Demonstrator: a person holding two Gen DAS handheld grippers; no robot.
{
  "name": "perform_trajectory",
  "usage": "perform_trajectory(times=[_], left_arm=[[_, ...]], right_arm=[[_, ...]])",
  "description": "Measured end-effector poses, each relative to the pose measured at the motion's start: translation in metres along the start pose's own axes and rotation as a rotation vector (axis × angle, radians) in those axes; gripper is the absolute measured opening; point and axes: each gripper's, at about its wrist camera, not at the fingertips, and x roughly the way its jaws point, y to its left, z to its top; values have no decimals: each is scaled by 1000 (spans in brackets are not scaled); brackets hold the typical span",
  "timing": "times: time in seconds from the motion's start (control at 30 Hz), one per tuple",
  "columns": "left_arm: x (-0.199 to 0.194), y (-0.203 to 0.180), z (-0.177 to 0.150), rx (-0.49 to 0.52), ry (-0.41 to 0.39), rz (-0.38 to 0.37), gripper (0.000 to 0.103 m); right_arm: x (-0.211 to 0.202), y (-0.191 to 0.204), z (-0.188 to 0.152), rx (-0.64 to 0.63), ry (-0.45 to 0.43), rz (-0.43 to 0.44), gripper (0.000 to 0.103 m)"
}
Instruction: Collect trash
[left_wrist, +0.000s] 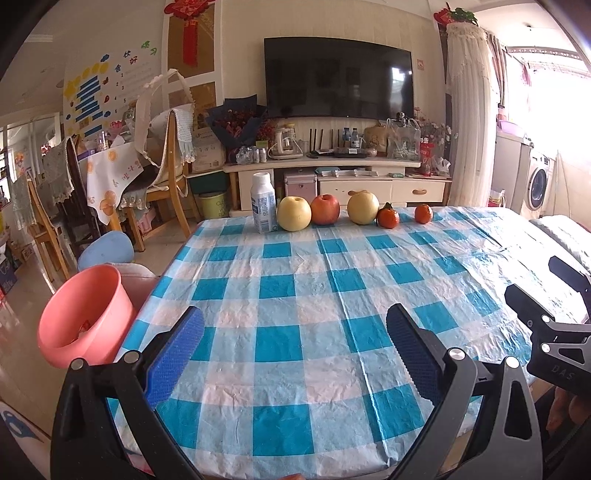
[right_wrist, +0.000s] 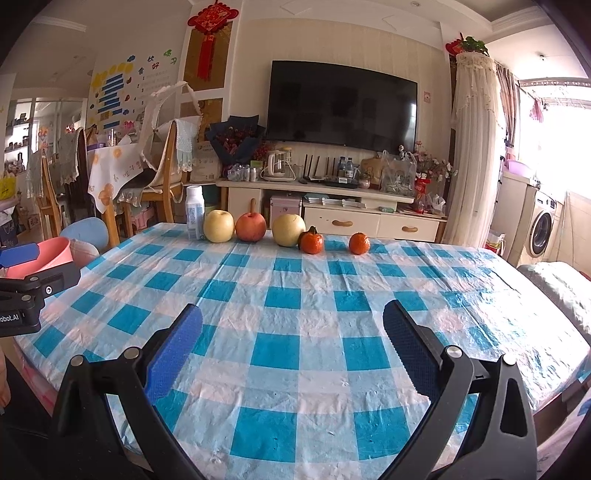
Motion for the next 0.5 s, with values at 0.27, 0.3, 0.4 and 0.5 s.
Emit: perform_trajectory(times=[0.27, 0.3, 0.4, 0.5], left_arm=[[19, -6, -1, 21, 11, -15, 98], [22, -7, -1, 22, 10, -24, 98], [36, -11, 0, 33, 36, -30, 98], [64, -12, 3, 22, 103, -24, 98]], right_arm=[[14, -2, -3, 7, 28, 19, 99], [16, -2, -3, 6, 34, 19, 99], [25, -4, -3, 20, 60, 41, 99], [36, -9, -2, 47, 93, 72, 99]])
